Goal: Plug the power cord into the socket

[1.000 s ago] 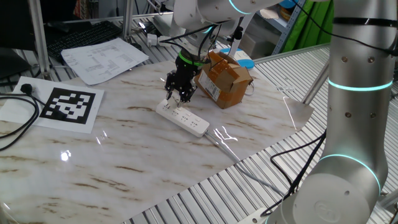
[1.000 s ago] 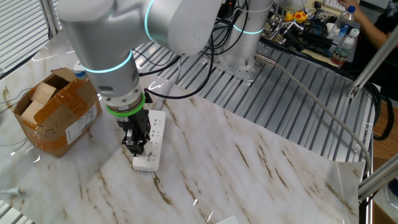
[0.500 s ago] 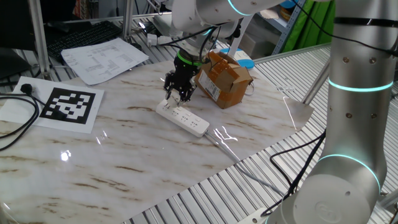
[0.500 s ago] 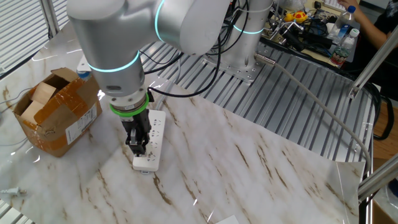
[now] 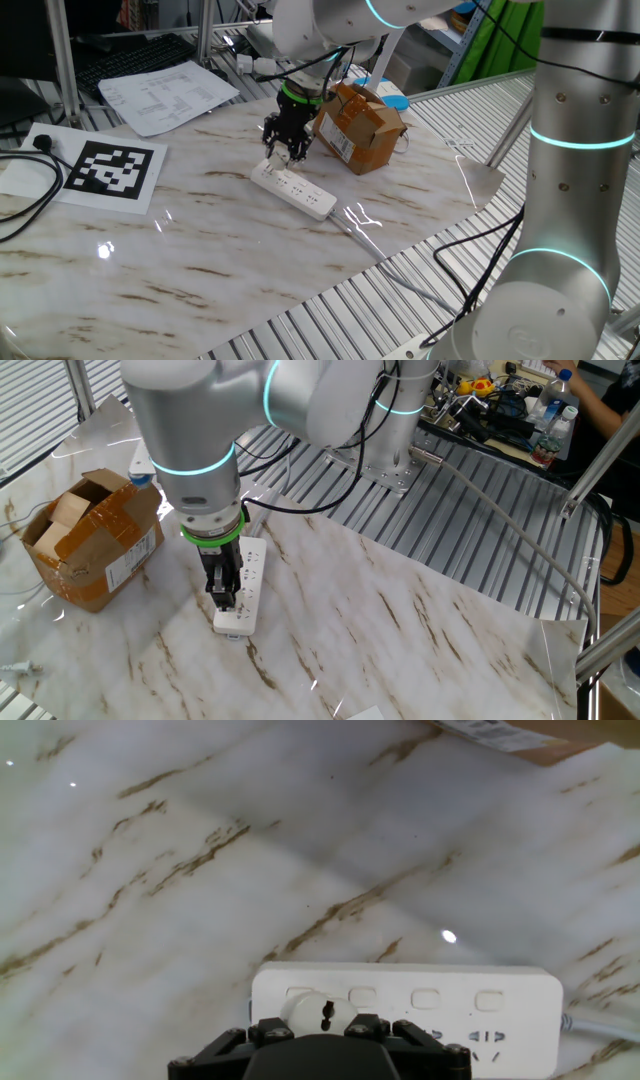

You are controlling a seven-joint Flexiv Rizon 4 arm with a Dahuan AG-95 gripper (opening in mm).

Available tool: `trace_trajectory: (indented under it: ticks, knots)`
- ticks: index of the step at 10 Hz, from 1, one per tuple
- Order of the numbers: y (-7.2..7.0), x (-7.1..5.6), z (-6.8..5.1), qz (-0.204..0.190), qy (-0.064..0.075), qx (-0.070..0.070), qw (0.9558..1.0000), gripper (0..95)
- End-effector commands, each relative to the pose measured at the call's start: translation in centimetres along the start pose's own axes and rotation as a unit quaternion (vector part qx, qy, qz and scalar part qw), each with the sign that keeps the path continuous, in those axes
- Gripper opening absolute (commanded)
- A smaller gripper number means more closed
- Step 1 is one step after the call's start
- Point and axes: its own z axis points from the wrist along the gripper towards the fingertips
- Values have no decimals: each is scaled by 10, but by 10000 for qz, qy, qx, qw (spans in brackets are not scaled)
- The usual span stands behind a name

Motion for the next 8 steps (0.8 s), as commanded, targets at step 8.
trace_trajectory:
  ticks: [8]
  knots:
    - [7,1,-4,-214,-365,101,9991,0]
